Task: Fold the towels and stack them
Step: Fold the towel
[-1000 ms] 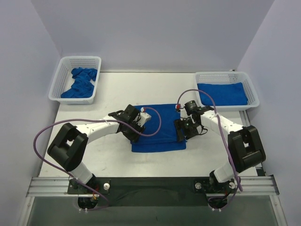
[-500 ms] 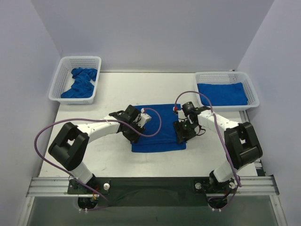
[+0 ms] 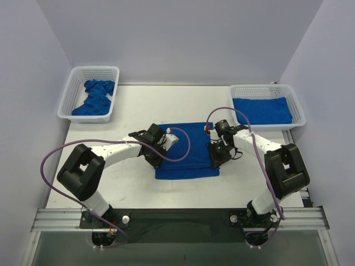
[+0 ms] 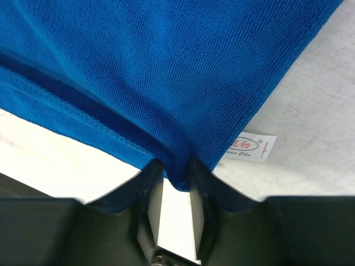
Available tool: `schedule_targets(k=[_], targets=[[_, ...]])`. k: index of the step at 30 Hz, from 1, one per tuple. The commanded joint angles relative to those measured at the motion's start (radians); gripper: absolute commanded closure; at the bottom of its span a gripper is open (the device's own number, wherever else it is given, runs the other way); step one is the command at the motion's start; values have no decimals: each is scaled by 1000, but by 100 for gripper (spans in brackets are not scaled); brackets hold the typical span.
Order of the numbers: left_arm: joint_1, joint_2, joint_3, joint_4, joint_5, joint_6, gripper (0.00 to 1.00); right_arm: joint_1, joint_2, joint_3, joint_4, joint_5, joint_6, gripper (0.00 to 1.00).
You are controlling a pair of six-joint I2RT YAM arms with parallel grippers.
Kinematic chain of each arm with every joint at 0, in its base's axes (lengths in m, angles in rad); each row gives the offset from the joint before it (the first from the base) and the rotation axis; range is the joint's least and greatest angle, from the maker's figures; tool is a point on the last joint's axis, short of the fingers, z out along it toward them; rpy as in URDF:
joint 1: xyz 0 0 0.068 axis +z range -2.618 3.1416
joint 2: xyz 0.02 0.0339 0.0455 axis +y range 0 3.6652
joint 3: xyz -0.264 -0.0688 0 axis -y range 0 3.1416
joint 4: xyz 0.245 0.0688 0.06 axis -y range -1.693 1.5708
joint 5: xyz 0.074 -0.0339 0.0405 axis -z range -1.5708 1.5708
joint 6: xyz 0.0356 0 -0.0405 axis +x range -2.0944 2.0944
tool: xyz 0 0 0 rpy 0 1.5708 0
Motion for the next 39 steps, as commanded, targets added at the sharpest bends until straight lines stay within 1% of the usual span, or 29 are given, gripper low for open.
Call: schedule_targets(k=[1,2,3,6,8,12,16,18,22,24,32,33,39], targets=[[-5,-14,34,-13,25,3,91,8,-9,18,-29,10,-11,80],[-3,-11,32,-13,25,2,97,8,-7,18,-27,9,-11,83],[-3,-8,34,-13,20,2,100,8,-3,20,-27,4,-9,89],[-2,17,49,-13,7,-8,100,8,17,27,-26,-7,-6,97],[-2,50,61,-13,-30,-20,100,8,31,39,-24,-7,-5,100],[29,123,112,-15,-92,-50,100,5,102,81,-16,10,6,100],[92,195,182,-15,-135,-104,100,-14,175,136,-9,24,17,100],[121,232,228,-15,-161,-103,100,-31,215,179,-6,19,29,100],[150,267,307,-29,-161,-78,100,-47,248,259,-4,29,58,100],[152,262,353,-62,-161,-70,100,-51,232,294,-6,41,67,100],[150,147,374,-110,-139,-55,100,-54,131,348,-55,99,67,100],[150,144,379,-115,-142,-34,100,-53,128,352,-59,102,66,100],[150,130,451,-164,-161,-29,100,-53,85,394,-99,131,55,100]])
